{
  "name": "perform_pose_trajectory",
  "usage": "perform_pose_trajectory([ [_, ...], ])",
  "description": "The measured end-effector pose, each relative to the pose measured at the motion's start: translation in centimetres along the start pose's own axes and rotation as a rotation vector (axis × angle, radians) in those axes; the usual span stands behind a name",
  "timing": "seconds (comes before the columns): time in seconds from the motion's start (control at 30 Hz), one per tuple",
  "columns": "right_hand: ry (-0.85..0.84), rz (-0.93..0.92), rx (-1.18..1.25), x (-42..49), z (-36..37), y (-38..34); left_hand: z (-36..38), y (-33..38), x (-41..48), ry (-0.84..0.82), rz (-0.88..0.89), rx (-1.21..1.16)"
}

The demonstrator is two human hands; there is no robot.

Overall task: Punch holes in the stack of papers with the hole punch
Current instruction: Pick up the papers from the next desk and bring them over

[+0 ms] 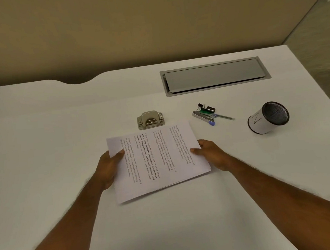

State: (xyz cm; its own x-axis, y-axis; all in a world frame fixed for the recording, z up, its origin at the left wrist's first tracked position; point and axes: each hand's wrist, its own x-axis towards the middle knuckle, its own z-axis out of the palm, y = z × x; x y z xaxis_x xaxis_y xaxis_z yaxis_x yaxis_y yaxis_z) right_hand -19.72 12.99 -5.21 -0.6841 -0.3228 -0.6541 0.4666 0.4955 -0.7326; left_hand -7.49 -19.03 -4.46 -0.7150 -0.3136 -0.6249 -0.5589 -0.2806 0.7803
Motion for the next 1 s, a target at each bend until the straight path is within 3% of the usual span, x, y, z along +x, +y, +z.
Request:
perform_pose_trajectory([
  [0.17, 0.128, 0.003, 0.043, 0.5, 0.2, 0.0, 0.1, 0.7, 0.5, -0.019, 0.008, 0.033],
  [1.0, 0.174, -0.008, -0.03, 1.5, 0.0, -1.7, 0.3, 1.6, 2.9, 0.04, 0.022, 0.072],
])
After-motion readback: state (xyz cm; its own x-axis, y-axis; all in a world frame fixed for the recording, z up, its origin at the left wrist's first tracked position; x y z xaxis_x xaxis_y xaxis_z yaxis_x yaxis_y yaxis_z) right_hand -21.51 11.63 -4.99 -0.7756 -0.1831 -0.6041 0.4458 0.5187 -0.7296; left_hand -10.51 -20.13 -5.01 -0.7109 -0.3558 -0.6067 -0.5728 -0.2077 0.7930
